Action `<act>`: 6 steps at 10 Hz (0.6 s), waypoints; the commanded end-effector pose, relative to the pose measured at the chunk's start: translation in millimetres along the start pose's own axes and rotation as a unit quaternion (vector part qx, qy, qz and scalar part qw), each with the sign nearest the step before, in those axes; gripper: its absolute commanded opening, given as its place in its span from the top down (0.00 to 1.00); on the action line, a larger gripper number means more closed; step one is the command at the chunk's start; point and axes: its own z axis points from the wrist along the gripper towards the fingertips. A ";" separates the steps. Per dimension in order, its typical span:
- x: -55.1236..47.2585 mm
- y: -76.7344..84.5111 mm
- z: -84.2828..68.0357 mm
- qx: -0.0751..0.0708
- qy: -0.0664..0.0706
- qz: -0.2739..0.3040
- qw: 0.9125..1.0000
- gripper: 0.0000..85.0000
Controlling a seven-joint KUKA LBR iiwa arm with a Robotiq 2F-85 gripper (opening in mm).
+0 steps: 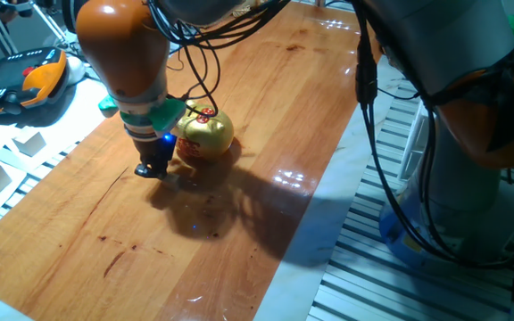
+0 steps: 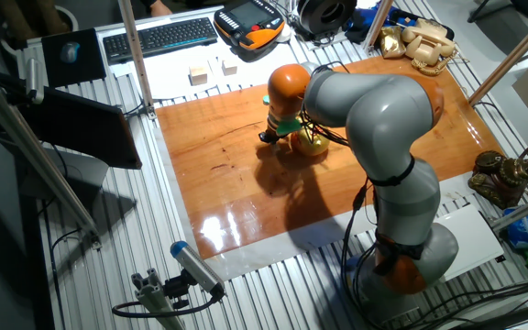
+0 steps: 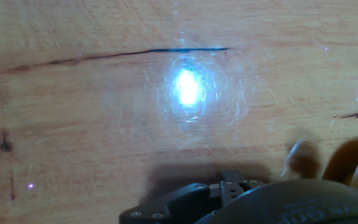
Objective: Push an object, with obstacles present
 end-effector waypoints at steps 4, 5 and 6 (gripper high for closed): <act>-5.4 5.9 -12.0 0.001 0.008 0.008 1.000 1.00; -8.0 5.8 -17.8 0.001 0.008 0.008 1.000 1.00; -12.3 3.8 -24.9 0.001 0.009 0.008 1.000 1.00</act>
